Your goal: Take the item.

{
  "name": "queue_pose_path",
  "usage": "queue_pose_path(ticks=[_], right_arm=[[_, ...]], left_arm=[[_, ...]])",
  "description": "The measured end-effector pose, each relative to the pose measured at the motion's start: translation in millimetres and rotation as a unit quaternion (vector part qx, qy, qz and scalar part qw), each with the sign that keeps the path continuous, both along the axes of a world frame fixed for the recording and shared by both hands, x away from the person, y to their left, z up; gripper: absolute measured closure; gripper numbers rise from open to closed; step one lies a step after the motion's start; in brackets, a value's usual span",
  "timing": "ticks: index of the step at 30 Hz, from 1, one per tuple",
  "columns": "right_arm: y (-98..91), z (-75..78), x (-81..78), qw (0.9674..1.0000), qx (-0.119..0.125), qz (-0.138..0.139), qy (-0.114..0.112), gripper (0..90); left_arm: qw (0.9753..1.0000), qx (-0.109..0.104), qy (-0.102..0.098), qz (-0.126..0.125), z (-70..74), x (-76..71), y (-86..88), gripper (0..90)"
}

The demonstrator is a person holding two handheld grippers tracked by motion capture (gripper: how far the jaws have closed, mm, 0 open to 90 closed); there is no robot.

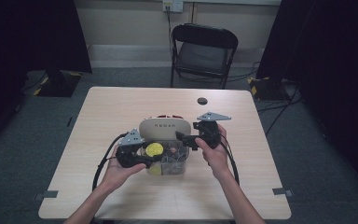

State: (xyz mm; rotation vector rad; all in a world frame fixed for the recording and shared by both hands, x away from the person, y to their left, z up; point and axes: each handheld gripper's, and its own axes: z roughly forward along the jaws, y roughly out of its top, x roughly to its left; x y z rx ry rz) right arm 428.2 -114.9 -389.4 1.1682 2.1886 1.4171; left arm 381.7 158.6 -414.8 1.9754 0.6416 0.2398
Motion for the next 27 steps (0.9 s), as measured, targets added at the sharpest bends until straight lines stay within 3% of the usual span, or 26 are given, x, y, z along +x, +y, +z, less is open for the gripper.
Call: queue_pose_path(ticks=[27], right_arm=[[-1.3,0.1,0.0,1.0000,-0.001,0.000,0.000,14.5]], left_arm=[[0.9997,-0.023,-0.008,-0.001,10.5,-8.1,27.8,37.7]])
